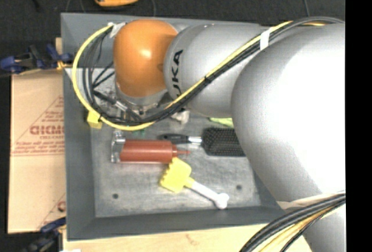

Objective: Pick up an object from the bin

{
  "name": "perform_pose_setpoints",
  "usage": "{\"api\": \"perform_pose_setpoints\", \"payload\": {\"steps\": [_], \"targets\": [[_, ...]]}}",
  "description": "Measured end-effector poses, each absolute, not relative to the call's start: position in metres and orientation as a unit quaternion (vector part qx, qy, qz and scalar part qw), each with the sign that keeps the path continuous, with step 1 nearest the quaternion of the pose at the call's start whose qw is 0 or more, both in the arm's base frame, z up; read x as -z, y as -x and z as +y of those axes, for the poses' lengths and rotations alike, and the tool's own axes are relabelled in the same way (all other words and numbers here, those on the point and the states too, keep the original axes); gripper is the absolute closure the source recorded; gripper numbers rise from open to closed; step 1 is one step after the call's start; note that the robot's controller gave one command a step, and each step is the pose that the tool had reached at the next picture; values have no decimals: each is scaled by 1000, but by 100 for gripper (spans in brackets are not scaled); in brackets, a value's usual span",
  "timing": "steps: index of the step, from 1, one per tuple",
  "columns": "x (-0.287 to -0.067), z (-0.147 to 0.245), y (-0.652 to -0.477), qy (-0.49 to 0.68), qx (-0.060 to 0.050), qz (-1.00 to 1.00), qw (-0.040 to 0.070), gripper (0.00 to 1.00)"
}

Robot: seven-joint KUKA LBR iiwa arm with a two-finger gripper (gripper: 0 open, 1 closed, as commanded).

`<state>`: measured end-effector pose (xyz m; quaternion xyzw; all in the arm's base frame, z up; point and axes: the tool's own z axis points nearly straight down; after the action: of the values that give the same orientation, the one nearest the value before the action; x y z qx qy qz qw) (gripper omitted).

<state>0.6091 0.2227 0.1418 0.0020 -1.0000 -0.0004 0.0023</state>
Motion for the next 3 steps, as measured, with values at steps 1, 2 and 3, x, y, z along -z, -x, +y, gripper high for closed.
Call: {"api": "perform_pose_setpoints", "payload": {"steps": [1,2,3], "targets": [[-147,222,-611,0,1,-1000,-2,0],[-79,148,-608,-6,1,-1000,-3,0],[-99,138,-599,-24,0,-1000,0,0]]}}
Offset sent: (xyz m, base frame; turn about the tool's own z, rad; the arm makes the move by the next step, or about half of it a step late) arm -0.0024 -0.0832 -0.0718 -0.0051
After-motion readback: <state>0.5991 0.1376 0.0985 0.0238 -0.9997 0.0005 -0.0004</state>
